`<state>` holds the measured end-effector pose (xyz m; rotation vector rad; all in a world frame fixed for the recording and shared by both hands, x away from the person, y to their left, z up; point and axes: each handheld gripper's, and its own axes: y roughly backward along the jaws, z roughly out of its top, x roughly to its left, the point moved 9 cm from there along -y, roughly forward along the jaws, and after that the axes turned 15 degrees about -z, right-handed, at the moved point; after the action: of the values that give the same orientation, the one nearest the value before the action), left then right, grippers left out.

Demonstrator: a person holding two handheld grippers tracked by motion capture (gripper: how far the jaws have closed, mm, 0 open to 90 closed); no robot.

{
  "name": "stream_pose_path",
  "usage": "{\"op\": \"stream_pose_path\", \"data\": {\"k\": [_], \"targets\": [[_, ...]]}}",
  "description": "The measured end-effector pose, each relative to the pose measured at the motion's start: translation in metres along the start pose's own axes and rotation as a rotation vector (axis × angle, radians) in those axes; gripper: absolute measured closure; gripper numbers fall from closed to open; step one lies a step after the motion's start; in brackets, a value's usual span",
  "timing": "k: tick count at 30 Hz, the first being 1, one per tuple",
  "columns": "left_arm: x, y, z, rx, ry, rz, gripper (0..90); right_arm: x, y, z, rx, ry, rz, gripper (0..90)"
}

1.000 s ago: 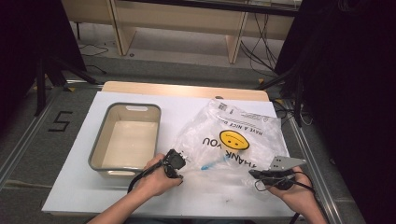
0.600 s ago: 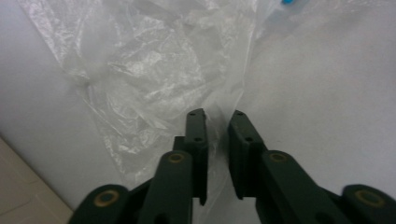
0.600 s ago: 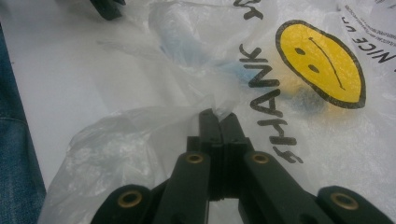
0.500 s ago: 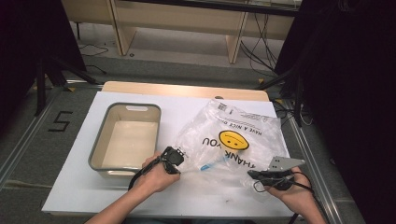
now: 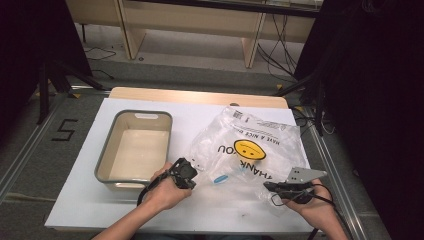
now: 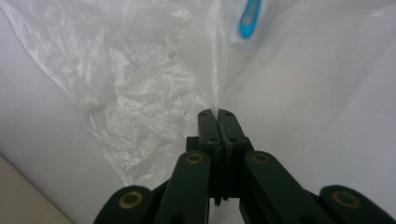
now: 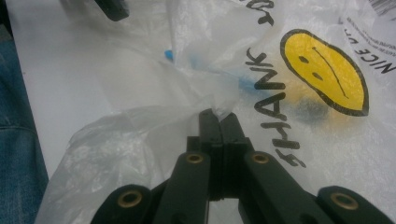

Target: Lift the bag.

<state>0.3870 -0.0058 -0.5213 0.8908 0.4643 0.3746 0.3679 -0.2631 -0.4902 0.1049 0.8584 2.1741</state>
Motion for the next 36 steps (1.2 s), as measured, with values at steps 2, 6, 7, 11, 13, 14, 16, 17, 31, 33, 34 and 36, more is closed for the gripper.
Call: {"op": "stream_pose_path", "data": {"k": [2,6,7,11,13,14,16,17,31,33,34,36], "targets": [[-0.004,0.009,0.007,-0.047,-0.032,0.006,89.6,0.000,0.002,0.003,-0.017,-0.008,0.000,90.0],[-0.008,0.023,0.021,-0.135,-0.081,0.025,89.6,-0.001,0.003,0.010,-0.045,-0.015,-0.008,90.0],[-0.007,0.026,0.024,-0.156,-0.099,0.030,89.6,-0.001,0.003,0.012,-0.054,-0.020,-0.013,90.0],[-0.005,0.030,0.028,-0.199,-0.122,0.049,89.6,-0.003,0.004,0.016,-0.080,-0.028,-0.022,90.0],[-0.005,0.032,0.030,-0.214,-0.130,0.057,89.6,-0.003,0.004,0.017,-0.080,-0.033,-0.022,90.0],[-0.005,0.033,0.031,-0.224,-0.131,0.059,89.6,-0.004,0.004,0.018,-0.086,-0.035,-0.026,90.0],[-0.007,0.034,0.031,-0.221,-0.136,0.055,89.6,-0.005,0.005,0.019,-0.091,-0.039,-0.028,90.0],[-0.007,0.033,0.031,-0.220,-0.134,0.050,89.6,-0.005,0.005,0.019,-0.093,-0.040,-0.030,90.0],[-0.007,0.013,0.015,-0.059,-0.178,0.098,42.2,-0.021,0.010,0.005,-0.059,-0.060,-0.054,90.0],[-0.005,0.012,0.014,-0.056,-0.174,0.106,37.4,-0.023,0.011,0.003,-0.054,-0.062,-0.060,90.0],[-0.004,0.012,0.013,-0.052,-0.173,0.104,35.1,-0.025,0.011,0.002,-0.053,-0.062,-0.063,90.0],[-0.003,0.010,0.009,-0.026,-0.168,0.097,33.7,-0.028,0.012,0.000,-0.050,-0.069,-0.070,90.0]]}}
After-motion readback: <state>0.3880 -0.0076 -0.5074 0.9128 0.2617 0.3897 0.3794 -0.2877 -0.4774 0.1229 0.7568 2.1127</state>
